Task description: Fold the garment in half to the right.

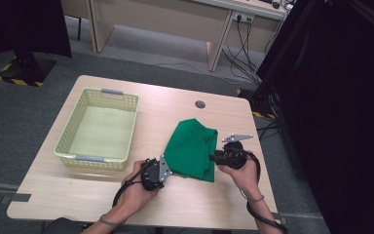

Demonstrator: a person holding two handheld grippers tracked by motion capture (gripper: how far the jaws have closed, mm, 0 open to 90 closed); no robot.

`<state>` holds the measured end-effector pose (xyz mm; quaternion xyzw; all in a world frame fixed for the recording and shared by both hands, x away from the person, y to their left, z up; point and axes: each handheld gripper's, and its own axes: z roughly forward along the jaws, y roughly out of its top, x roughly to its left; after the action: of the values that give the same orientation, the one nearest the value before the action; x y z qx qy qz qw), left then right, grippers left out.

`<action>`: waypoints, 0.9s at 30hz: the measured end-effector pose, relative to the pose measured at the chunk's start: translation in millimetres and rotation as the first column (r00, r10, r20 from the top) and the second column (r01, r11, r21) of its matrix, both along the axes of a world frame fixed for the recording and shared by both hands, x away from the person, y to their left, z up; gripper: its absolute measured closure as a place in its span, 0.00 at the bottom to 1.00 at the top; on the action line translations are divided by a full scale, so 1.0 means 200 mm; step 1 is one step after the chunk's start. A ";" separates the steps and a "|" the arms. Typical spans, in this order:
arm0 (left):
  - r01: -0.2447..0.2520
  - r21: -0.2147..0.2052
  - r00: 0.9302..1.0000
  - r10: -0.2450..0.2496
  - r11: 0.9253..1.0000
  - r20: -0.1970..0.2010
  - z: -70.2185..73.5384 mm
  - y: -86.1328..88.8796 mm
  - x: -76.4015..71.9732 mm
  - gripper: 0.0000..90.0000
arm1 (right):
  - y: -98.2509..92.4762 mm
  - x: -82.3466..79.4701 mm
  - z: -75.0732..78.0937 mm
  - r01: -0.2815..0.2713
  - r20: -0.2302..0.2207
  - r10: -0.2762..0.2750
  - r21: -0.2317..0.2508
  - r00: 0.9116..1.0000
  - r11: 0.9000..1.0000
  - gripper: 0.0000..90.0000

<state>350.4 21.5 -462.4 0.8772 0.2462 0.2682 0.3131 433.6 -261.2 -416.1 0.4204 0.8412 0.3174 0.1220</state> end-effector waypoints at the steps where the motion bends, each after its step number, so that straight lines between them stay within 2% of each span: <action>1: -0.001 -0.008 1.000 0.001 1.000 -0.008 0.00 0.00 0.00 0.55 | 0.00 0.03 0.00 0.006 0.002 -0.006 -0.006 1.000 1.000 0.69; 8: -0.025 -0.022 1.000 0.025 0.999 -0.011 0.00 0.06 -0.02 0.54 | 0.02 0.19 0.00 0.048 0.012 -0.048 -0.028 0.999 0.998 0.64; 12: -0.029 -0.028 0.999 0.029 0.999 -0.019 0.00 0.06 -0.01 0.54 | 0.04 0.23 0.00 0.062 0.013 -0.061 -0.029 0.998 0.998 0.62; 17: -0.026 -0.054 0.998 0.023 0.998 -0.052 -0.01 0.04 0.02 0.54 | 0.05 0.27 -0.01 0.074 0.014 -0.074 -0.025 0.997 0.997 0.60; 20: -0.028 -0.063 0.997 0.023 0.998 -0.068 -0.02 0.02 0.04 0.58 | 0.05 0.31 -0.02 0.082 0.022 -0.082 -0.016 0.996 0.996 0.58; 27: -0.033 -0.051 0.998 0.030 0.998 -0.063 -0.03 0.01 0.06 0.68 | 0.06 0.39 -0.05 0.092 0.038 -0.091 -0.021 0.995 0.996 0.56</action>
<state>362.1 22.8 -469.1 0.8726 0.2764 0.2393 0.3239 512.0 -248.7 -425.3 0.4513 0.8221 0.3097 0.1570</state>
